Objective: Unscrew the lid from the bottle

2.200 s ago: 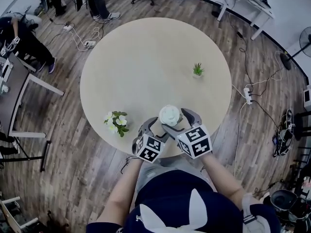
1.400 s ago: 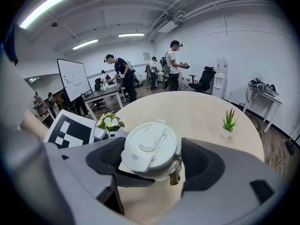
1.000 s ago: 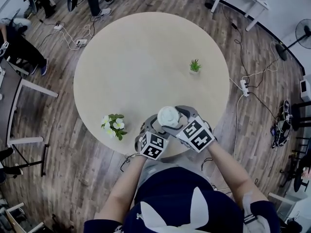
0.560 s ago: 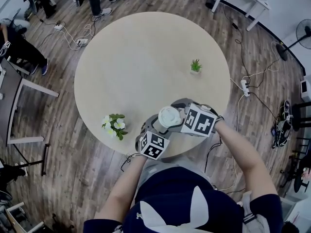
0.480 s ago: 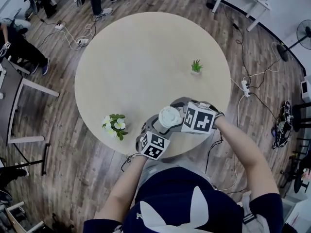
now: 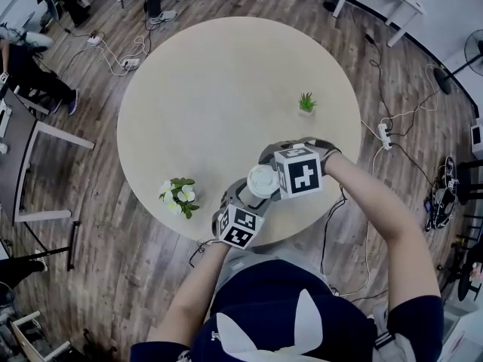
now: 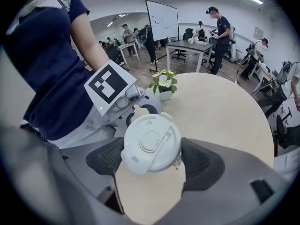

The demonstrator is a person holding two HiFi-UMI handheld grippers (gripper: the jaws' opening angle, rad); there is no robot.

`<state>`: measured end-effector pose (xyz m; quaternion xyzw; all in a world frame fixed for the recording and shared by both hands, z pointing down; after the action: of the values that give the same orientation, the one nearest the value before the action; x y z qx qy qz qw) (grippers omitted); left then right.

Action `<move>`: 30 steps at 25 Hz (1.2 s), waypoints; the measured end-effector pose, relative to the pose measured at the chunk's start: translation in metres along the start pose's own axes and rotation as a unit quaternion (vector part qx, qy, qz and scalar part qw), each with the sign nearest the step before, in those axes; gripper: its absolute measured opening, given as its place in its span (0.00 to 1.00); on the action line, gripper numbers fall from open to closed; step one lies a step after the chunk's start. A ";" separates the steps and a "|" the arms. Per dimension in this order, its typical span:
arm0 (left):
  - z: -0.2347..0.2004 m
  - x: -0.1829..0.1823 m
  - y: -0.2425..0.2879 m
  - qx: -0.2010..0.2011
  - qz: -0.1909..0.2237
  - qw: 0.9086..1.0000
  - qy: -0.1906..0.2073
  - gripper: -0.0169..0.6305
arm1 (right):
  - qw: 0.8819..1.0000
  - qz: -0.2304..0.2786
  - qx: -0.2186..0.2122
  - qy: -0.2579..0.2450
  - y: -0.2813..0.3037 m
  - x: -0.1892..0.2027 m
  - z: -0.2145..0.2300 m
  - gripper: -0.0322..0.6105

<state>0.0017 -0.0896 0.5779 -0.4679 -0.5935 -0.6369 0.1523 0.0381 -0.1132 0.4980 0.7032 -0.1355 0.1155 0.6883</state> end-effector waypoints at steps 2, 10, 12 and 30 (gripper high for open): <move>0.001 0.001 -0.001 -0.001 -0.003 1.000 0.004 0.53 | 1.000 0.001 0.006 -0.002 0.000 -0.001 -0.002 0.65; 0.004 0.005 0.000 -0.005 -0.009 1.000 0.017 0.53 | 0.979 0.106 0.110 0.136 -0.001 -0.002 -0.012 0.68; 0.004 0.004 0.000 -0.007 -0.008 1.000 0.017 0.53 | 0.956 0.159 0.151 0.196 -0.007 -0.004 -0.012 0.70; 0.005 0.005 -0.001 -0.004 -0.004 1.000 0.017 0.53 | 0.844 0.196 0.290 0.407 0.000 -0.003 -0.020 0.66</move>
<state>0.0004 -0.0832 0.5804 -0.4554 -0.5900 -0.6477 0.1582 0.0361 -0.0934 0.4974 0.7195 0.0612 0.5579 0.4091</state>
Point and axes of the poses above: the fingertips, and each gripper's own axes: y forward along the fingers, z to its right, x out of its underside, the point moved 4 cm from there along -y, backward along the fingers, and after that the axes turned 9 degrees about x, right-handed, at the moved point
